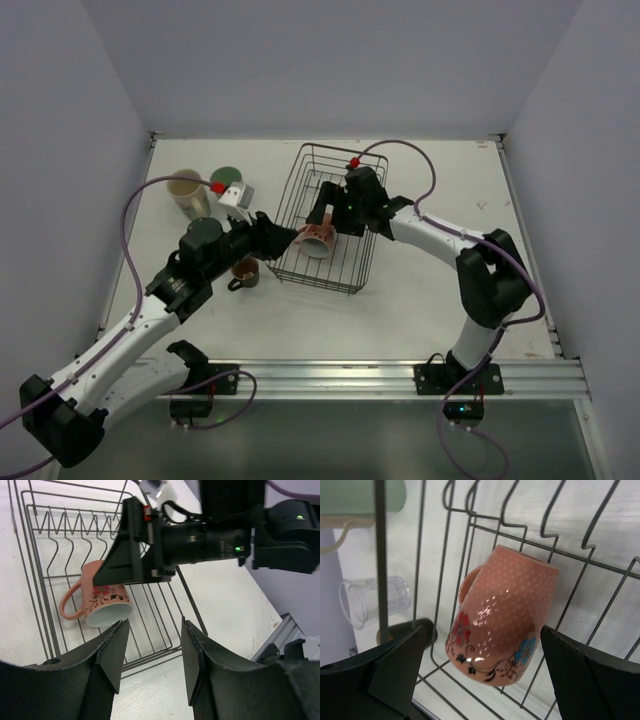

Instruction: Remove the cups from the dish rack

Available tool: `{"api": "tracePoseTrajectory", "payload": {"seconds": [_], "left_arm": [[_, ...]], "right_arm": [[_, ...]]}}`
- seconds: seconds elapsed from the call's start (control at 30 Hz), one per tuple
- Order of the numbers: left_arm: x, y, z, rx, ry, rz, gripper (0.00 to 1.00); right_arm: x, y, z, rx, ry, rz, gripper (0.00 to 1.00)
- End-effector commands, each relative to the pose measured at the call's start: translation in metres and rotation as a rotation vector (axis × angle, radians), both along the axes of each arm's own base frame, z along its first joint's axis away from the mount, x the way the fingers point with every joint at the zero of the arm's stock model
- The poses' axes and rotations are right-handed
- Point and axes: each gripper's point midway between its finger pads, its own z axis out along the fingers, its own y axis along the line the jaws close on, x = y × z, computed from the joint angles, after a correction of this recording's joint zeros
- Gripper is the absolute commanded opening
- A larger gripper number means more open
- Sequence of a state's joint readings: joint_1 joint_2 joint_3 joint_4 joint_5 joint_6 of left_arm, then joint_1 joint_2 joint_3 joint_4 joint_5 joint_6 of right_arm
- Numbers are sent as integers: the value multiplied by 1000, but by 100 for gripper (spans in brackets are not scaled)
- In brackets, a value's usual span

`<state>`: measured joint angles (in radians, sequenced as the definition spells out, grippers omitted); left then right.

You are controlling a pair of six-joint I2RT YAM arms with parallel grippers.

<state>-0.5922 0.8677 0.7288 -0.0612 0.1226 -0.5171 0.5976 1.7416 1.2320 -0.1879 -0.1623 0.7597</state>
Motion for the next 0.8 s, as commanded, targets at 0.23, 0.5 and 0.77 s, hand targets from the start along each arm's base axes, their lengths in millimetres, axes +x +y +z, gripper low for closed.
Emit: {"api": "tracePoseTrajectory", "payload": {"seconds": [0.23,0.5,0.77], "left_arm": [[-32,-9,8,-86,-54,-135,53],[-42,-5,15,-114,-106,-129,53],[-40,-1,10,-105,-108,-106,54]], "right_arm": [[19,1,-29,-115,147,-229,99],[9,8,-64,-190,258,-205,99],[10,13,-69,-186,267,-213,76]]}}
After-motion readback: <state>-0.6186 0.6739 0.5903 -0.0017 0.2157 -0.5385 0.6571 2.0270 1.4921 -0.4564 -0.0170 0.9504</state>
